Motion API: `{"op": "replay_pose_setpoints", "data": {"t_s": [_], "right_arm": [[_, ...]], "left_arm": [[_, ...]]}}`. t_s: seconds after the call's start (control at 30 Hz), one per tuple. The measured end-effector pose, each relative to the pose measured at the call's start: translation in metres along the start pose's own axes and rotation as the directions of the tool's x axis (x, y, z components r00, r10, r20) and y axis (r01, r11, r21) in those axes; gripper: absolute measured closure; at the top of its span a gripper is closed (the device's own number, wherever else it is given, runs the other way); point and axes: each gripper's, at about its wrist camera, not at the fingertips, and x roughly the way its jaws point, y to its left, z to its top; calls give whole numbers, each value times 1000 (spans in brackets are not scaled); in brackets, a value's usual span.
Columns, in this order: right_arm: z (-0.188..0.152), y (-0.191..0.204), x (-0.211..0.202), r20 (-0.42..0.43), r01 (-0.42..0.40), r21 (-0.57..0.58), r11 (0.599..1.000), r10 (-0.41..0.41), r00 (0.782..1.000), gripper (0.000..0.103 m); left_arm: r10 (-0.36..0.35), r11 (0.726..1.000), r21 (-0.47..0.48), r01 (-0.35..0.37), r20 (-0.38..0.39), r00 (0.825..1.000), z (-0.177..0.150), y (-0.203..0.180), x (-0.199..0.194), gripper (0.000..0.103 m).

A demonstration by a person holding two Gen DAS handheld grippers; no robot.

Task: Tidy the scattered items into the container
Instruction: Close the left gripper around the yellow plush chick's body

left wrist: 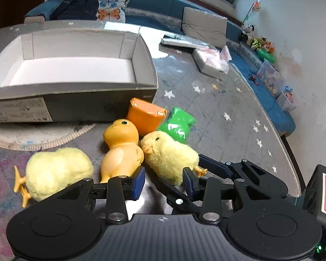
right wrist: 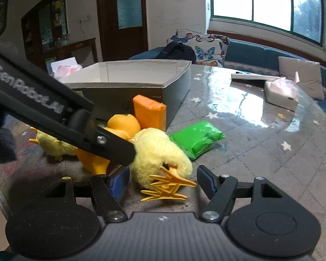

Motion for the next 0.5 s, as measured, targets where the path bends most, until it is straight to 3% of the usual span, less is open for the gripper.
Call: {"op": "replay_pose_setpoints", "data": {"t_s": [0.27, 0.4, 0.5], "right_arm": [[-5, 9, -5, -4, -39, -6, 999, 39, 999, 33], [-2, 7, -6, 11, -34, 12, 999, 34, 999, 33], [1, 7, -4, 10, -28, 7, 1000, 28, 1000, 33]], "left_arm": [[106, 994, 11, -106, -13, 994, -7, 16, 3, 63], [100, 994, -44, -100, -7, 995, -3, 30, -3, 64], [36, 997, -63, -36, -6, 999, 0, 30, -6, 63]]}}
